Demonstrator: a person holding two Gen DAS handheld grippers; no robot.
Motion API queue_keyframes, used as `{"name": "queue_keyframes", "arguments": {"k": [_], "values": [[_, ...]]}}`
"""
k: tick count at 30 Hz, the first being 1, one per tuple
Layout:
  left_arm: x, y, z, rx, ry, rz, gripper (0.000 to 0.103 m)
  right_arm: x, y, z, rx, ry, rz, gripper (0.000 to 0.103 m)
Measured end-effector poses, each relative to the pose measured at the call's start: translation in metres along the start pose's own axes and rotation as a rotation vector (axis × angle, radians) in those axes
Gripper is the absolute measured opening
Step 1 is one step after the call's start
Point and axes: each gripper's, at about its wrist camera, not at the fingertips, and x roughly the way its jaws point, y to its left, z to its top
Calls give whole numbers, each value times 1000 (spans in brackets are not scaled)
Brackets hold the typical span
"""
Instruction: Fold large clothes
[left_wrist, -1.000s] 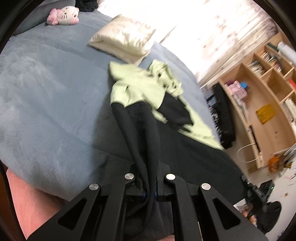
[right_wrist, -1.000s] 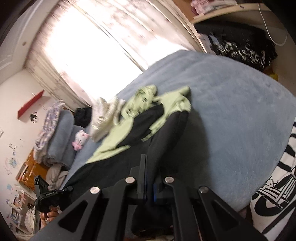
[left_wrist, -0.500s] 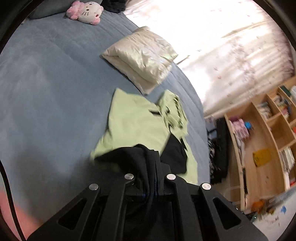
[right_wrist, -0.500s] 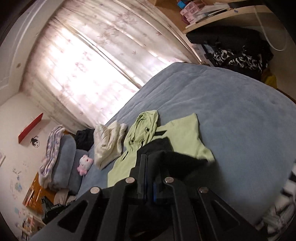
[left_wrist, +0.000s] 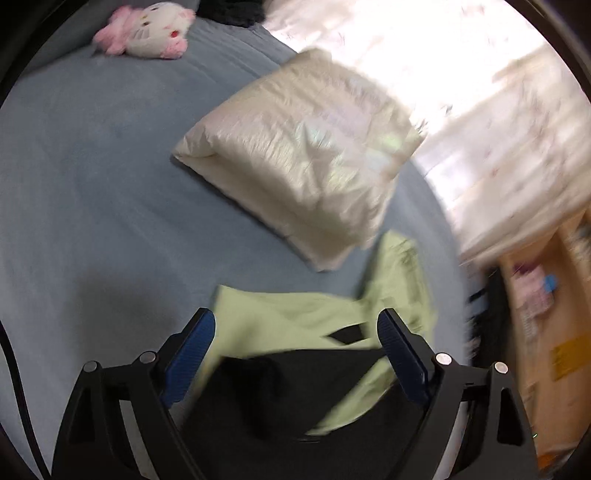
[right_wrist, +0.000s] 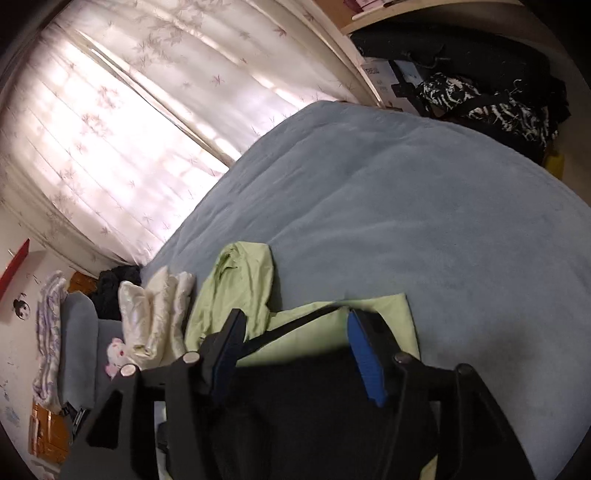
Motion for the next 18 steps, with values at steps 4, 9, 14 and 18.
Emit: {"name": "queue_keyframes", "arguments": {"k": [4, 9, 14, 18], "values": [[25, 6, -19, 131, 61, 47, 88, 40, -19, -12, -63, 102, -92, 58], [30, 12, -48, 290, 88, 8, 88, 66, -36, -24, -106, 157, -150, 58], [22, 17, -57, 404, 112, -51, 88, 83, -39, -23, -119, 172, -150, 58], [1, 10, -73, 599, 100, -63, 88, 91, -35, -29, -144, 184, -148, 58]]}}
